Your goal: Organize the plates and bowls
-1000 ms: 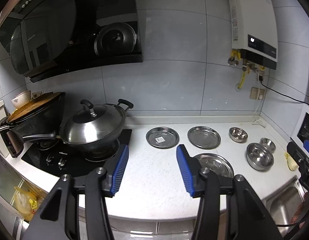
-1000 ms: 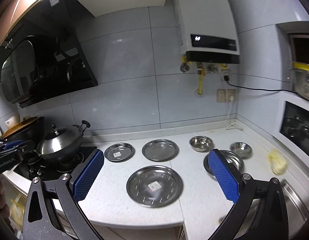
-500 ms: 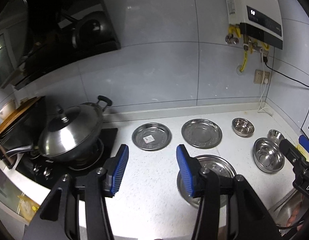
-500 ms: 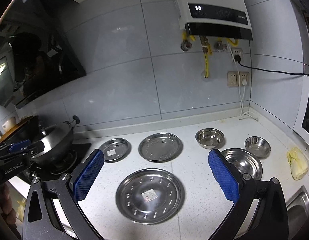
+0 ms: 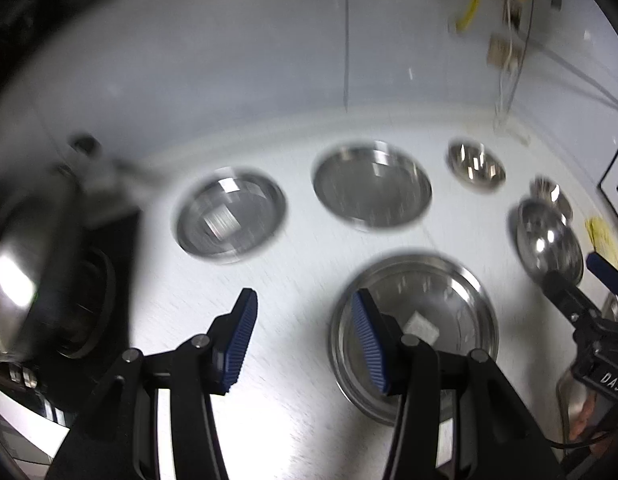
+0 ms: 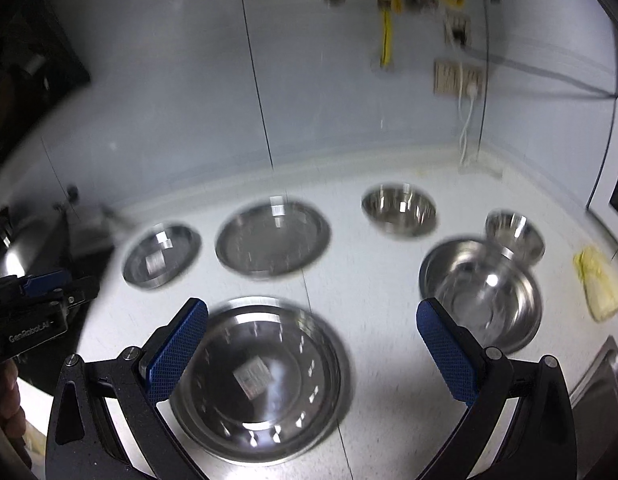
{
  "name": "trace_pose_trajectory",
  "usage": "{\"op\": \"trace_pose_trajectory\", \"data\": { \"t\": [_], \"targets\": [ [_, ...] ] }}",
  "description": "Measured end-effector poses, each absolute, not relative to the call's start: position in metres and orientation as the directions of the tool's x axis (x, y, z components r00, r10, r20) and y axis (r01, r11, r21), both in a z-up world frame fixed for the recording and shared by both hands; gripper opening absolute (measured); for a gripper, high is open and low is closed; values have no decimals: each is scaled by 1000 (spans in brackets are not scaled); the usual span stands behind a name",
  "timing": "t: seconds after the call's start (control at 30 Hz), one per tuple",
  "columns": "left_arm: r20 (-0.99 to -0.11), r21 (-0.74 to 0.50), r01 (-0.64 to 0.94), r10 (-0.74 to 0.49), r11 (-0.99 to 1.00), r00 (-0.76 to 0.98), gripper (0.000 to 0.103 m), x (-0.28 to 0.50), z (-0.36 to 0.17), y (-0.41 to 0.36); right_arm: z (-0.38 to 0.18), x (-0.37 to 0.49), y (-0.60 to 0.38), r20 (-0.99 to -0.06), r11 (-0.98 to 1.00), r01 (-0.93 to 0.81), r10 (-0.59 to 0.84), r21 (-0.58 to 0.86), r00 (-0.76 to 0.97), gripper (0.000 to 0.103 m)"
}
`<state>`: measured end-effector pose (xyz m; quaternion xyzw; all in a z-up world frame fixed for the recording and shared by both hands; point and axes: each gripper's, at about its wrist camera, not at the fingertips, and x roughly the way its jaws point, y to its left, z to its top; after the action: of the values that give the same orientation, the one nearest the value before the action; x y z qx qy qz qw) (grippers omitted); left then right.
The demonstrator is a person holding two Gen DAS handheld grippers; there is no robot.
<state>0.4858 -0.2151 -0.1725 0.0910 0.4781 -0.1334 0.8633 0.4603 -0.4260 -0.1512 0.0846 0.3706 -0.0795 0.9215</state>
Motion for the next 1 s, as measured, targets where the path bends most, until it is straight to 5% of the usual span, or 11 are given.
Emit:
{"op": "trace_pose_trajectory", "data": {
  "t": [0.3,0.63,0.7,0.77,1.0],
  "targets": [
    [-978,-127,248,-163,960,132,48,524,-270,-228,-232,510,-427,-876,988,139,-9,66,483,102],
    [-990,-119,230,-133,966,50,42,541,-296,-235,-272,534,-441,-935,988,139,12,65,354,102],
    [-991,-97,254,-117,962,63,18,542,-296,-239,-275,535,-439,-943,989,133,16,64,333,88],
    [-991,-98,262,-118,960,60,14,545,-298,-242,-272,535,-435,-941,992,124,-18,26,339,48],
    [-987,-138,227,-152,964,44,12,546,-296,-225,-263,536,-447,-958,990,136,-12,28,287,18]
  ]
}}
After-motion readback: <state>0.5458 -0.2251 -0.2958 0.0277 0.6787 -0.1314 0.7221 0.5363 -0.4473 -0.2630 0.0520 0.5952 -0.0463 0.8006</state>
